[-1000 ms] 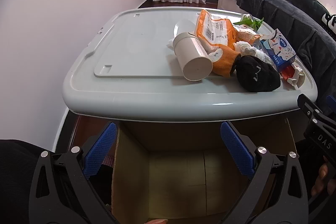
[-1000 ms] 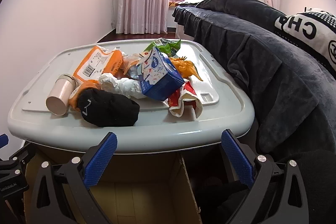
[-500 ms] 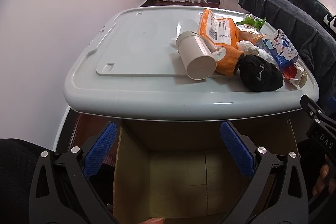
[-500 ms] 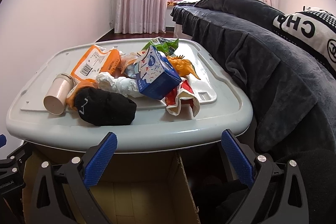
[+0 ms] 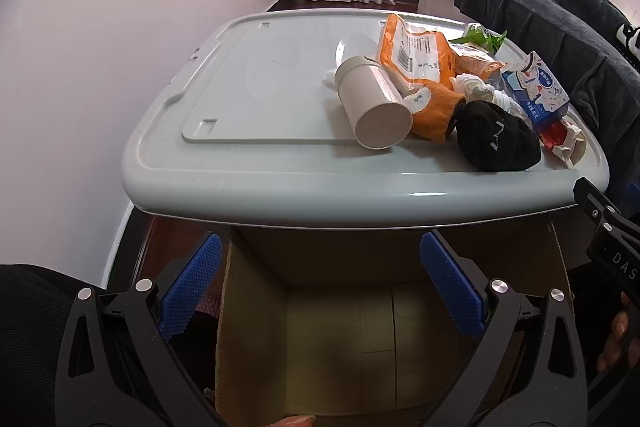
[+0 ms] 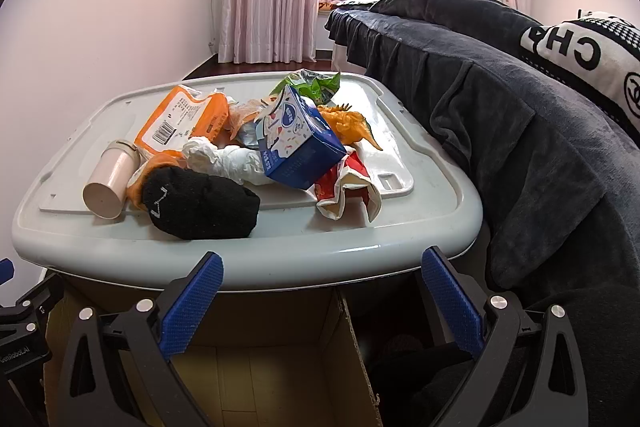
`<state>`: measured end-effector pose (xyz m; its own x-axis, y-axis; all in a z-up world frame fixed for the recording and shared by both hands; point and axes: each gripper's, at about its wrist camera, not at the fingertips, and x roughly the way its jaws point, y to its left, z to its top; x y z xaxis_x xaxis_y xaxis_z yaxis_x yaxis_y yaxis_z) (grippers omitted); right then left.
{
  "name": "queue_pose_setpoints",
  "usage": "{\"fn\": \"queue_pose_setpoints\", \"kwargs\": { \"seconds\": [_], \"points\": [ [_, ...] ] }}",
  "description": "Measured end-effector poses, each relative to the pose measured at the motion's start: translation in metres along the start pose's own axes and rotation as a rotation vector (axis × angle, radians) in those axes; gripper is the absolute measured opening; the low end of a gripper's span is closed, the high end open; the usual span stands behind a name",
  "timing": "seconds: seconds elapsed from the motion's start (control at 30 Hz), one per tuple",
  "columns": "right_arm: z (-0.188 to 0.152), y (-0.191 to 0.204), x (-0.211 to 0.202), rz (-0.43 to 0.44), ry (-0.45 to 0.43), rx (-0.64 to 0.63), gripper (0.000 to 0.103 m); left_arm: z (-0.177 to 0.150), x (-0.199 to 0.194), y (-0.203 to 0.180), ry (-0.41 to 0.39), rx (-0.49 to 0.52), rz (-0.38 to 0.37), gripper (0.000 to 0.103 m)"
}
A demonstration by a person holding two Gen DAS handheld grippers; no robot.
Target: Collect trash
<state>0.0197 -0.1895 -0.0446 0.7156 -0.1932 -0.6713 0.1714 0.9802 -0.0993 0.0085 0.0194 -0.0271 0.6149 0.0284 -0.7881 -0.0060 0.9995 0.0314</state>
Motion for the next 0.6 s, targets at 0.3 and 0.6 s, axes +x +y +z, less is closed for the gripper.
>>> {"fn": "queue_pose_setpoints", "kwargs": {
  "seconds": [0.3, 0.6],
  "points": [
    [-0.0001, -0.0001, 0.0007, 0.001, 0.001, 0.000, 0.098, -0.0003, 0.0007, -0.0005, 0.002, 0.005, 0.002, 0.097],
    [-0.0011, 0.0005, 0.0032, 0.000, 0.004, 0.000, 0.098, -0.0014, 0.0021, -0.0024, 0.008, 0.006, -0.001, 0.097]
  ]
}}
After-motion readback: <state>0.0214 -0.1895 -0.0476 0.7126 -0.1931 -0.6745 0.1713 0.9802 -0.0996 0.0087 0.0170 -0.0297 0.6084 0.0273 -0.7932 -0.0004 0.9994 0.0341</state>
